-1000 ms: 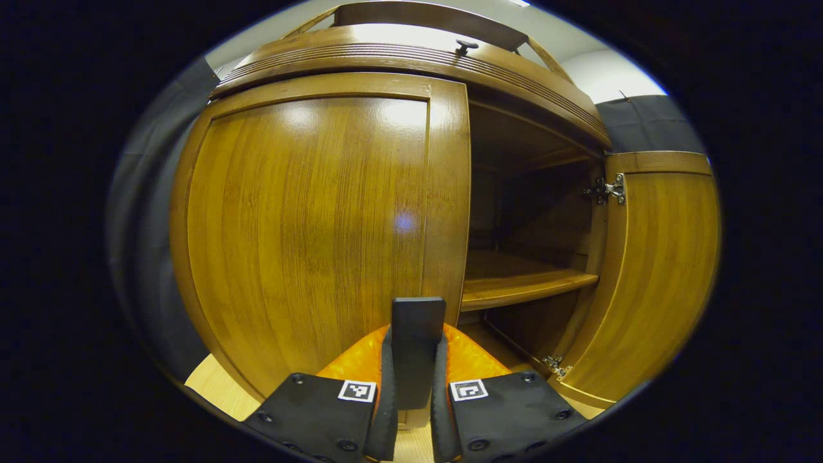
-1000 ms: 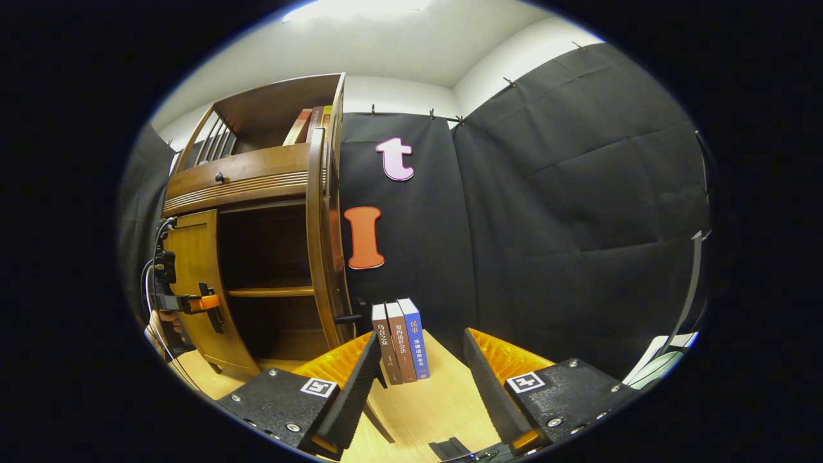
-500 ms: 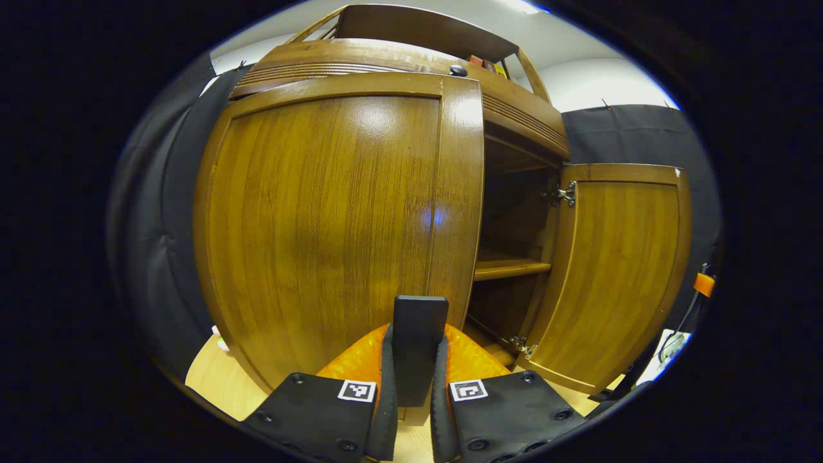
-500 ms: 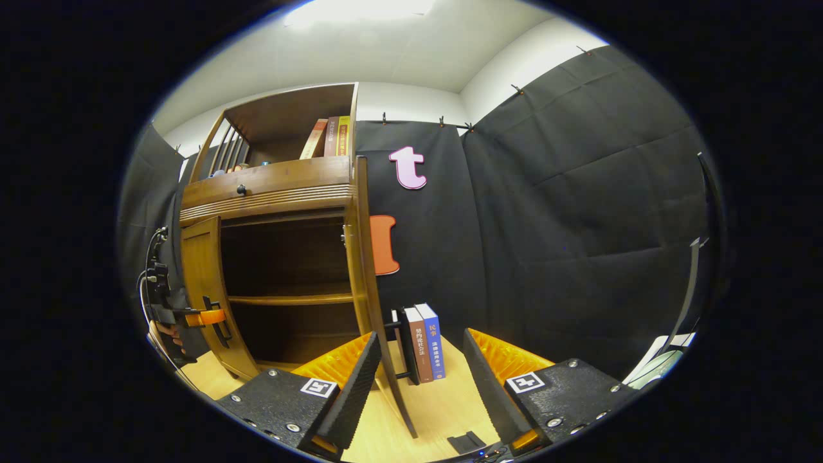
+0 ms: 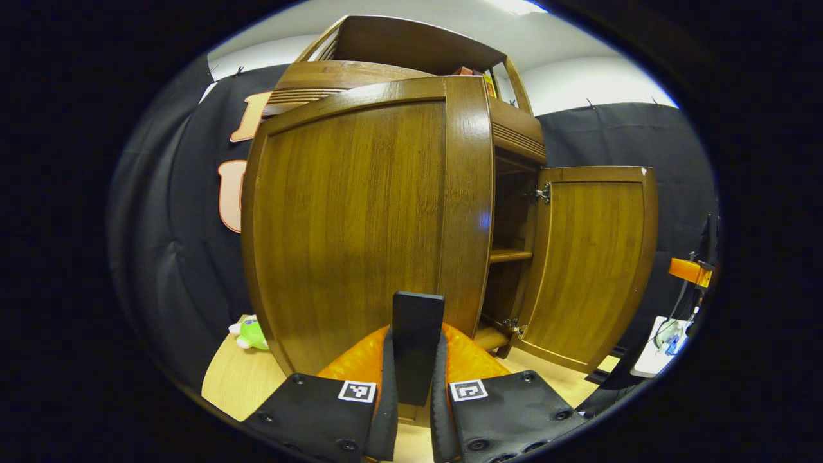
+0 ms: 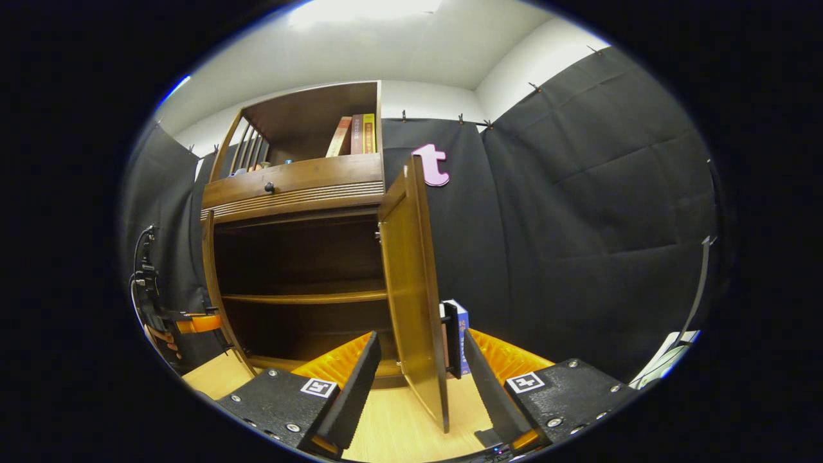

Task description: Open the right door of the double-door shoe cabinet with the right hand, and open the left door with the left hand.

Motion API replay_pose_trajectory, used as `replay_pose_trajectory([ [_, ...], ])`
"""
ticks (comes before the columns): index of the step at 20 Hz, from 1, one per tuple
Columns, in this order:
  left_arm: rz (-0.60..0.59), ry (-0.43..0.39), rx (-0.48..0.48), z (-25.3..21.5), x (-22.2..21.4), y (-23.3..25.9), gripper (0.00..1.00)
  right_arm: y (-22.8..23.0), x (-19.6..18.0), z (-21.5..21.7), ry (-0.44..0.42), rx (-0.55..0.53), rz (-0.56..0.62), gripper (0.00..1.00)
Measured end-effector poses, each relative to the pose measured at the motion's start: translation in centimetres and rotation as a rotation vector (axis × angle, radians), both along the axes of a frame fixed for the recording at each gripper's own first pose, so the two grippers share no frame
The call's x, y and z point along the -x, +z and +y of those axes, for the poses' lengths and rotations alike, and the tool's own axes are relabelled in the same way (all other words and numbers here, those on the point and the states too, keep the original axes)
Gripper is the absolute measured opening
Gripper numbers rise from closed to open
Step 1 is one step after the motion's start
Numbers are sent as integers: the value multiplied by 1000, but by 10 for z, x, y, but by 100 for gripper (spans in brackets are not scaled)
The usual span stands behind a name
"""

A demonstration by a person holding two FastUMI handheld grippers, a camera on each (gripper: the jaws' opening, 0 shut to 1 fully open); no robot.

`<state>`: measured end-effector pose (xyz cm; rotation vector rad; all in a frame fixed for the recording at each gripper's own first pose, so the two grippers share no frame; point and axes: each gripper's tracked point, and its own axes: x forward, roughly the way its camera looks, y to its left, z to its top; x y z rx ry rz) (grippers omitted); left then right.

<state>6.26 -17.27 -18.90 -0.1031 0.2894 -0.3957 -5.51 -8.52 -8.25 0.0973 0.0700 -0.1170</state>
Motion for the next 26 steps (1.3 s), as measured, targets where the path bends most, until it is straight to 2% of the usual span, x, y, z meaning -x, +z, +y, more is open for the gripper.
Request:
replay_pose_trajectory([
  [10,-10,41,-19,61,36,7,27,-2,-15,53,88,0,4,81],
  [11,-8,48,-19,68,38,7,29,-3,-15,57,98,-1,6,81],
  [14,-13,66,-10,84,46,9,23,-7,-17,76,131,-5,8,81],
  [15,-16,77,-15,92,49,10,22,-6,-18,82,142,-4,5,87],
  [16,-23,87,-21,101,50,12,22,-6,-19,88,151,-1,2,81],
  [19,-15,124,-37,123,54,12,16,-5,-24,102,175,2,-6,81],
  [24,-12,201,-73,163,55,13,16,-11,-30,122,210,-7,-6,81],
  [26,-14,260,-99,189,55,11,14,-11,-28,125,224,-11,-2,81],
])
